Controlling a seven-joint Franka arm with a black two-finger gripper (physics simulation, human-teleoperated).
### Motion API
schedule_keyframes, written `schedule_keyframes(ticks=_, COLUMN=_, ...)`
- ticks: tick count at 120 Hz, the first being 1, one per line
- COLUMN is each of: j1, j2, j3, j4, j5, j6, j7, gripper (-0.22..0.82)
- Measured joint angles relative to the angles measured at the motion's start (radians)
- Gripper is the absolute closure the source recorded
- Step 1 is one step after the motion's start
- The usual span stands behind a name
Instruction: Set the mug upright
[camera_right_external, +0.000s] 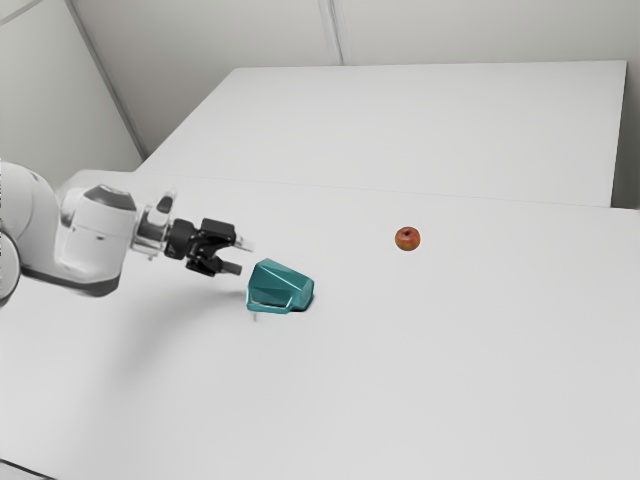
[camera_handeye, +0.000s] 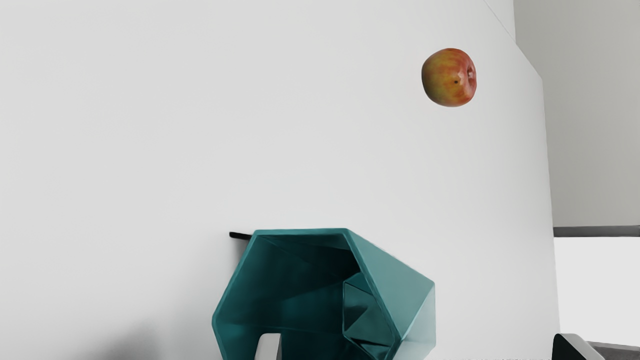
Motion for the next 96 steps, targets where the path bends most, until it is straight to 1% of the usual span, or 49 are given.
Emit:
schedule_keyframes(ticks=19, j1=0.003, j2=0.030, j3=0.000, j4=0.000, j5=-0.037, j6=-0.020, j7=0.087, gripper=0.01)
schedule_keyframes(ticks=39, j1=0.000, j2=0.036, j3=-0.001, j4=0.000, j5=-0.049, j6=-0.032, j7=0.153, gripper=0.01)
schedule_keyframes(ticks=96, j1=-0.032, j2=0.037, j3=-0.001, j4=-0.022, j5=-0.046, j6=-0.051, j7=0.199, gripper=0.02)
